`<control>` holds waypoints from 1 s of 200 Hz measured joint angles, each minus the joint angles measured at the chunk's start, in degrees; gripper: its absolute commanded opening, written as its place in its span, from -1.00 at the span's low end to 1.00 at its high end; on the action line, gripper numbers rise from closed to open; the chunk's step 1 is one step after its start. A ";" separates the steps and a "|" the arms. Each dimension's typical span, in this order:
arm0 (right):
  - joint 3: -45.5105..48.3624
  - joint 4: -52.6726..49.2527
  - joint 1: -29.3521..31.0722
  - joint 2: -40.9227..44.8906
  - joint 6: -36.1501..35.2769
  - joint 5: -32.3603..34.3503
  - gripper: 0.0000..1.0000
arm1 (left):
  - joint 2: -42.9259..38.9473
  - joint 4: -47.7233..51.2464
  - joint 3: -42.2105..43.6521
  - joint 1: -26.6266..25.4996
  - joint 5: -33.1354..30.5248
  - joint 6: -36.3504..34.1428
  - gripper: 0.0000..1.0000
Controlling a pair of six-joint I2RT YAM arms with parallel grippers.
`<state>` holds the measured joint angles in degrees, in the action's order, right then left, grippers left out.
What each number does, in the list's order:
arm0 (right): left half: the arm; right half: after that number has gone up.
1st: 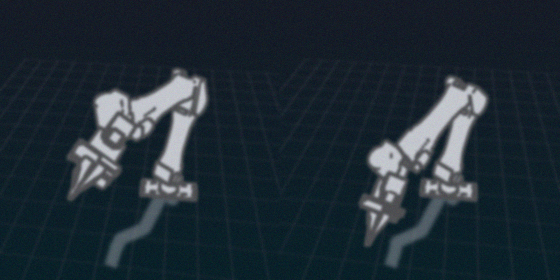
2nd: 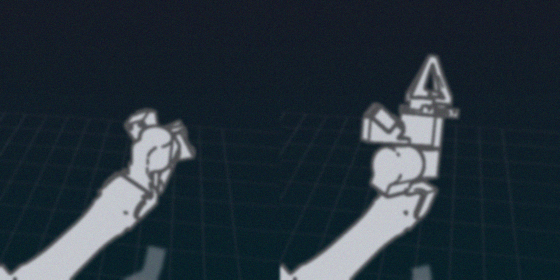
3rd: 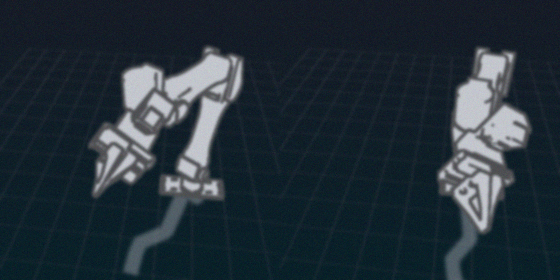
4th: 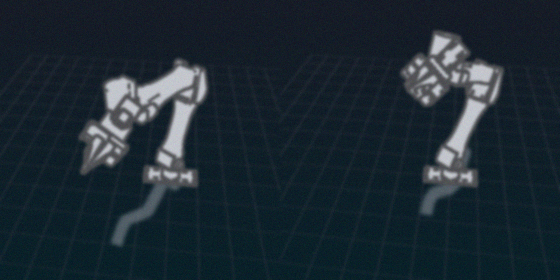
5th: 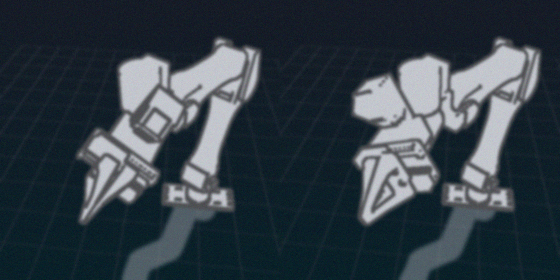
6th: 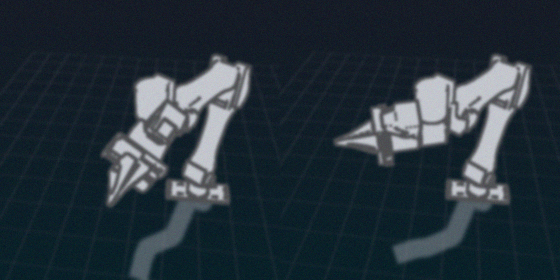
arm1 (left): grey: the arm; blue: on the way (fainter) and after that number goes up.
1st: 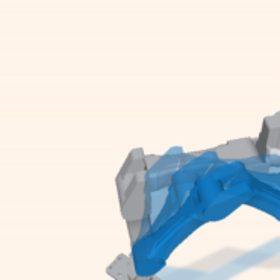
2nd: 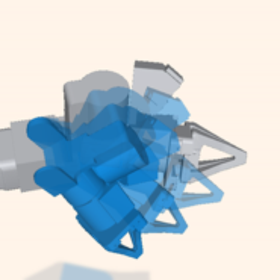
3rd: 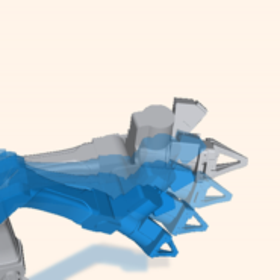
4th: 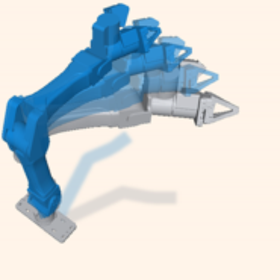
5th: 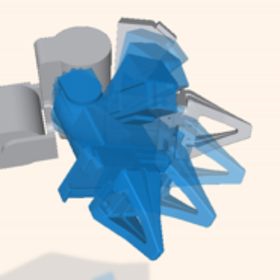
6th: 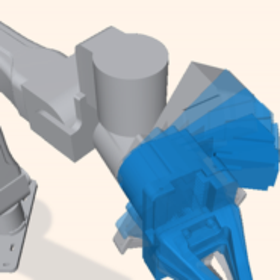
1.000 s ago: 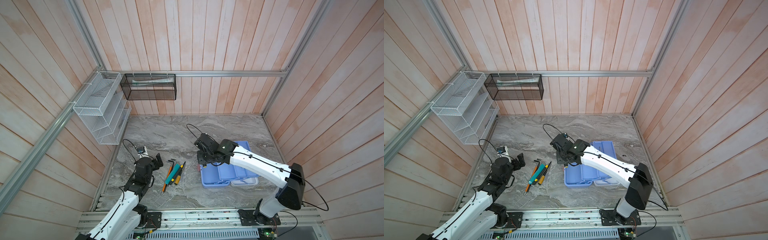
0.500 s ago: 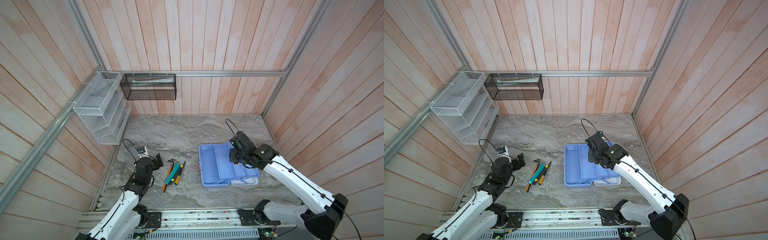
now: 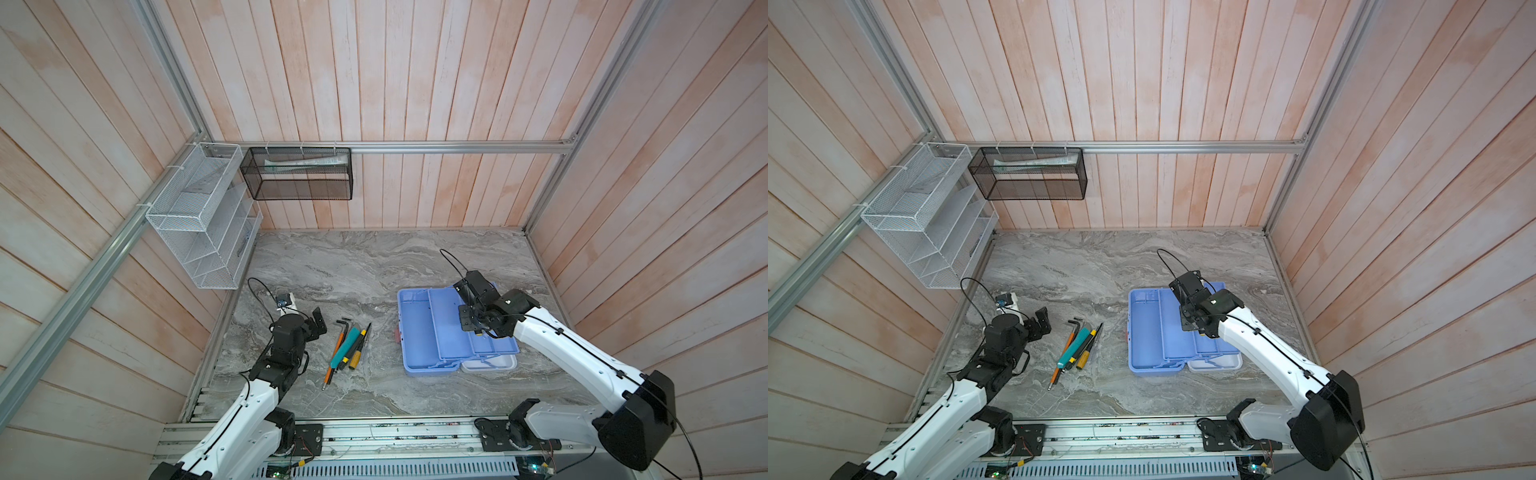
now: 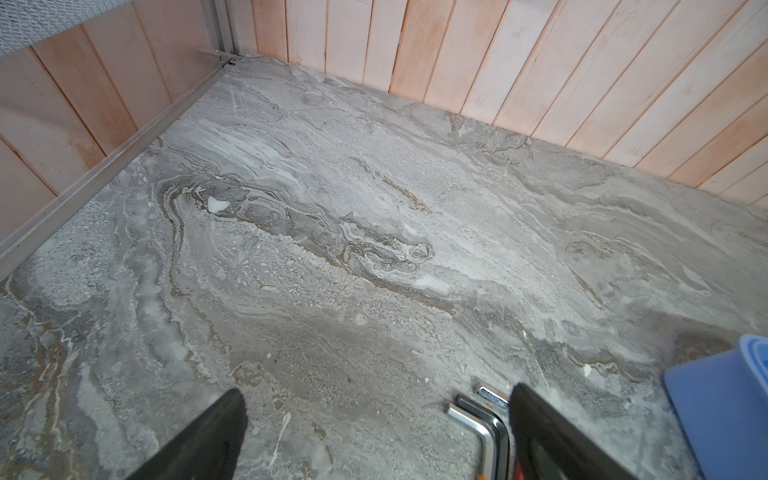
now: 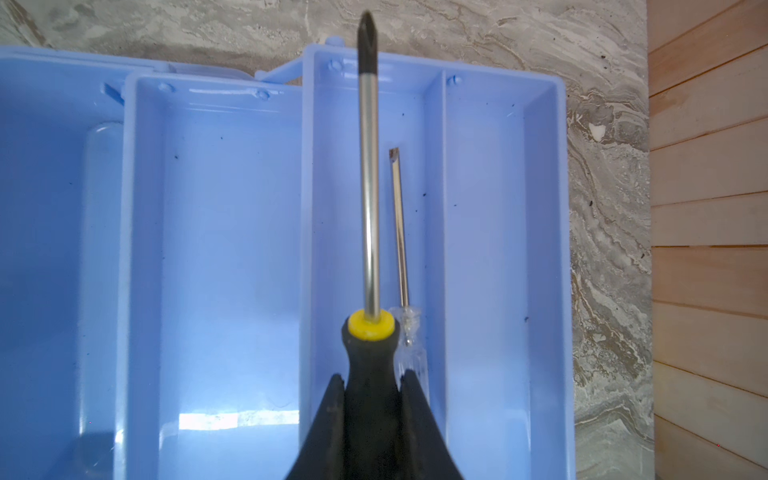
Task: Pack the tool kit
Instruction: 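Carry the black-and-yellow screwdriver over the blue box with the right gripper, then open the right gripper to drop the screwdriver into the box compartment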
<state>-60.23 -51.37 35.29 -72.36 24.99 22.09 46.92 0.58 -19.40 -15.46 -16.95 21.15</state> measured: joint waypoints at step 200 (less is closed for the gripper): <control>-15.19 -3.10 7.02 -6.71 4.28 -1.53 -0.27 | -0.02 0.00 0.00 0.07 0.00 0.00 1.00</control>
<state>-75.42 -54.48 42.30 -79.07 29.28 20.56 46.89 0.58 -19.40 -15.40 -16.95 21.15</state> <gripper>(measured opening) 0.360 0.998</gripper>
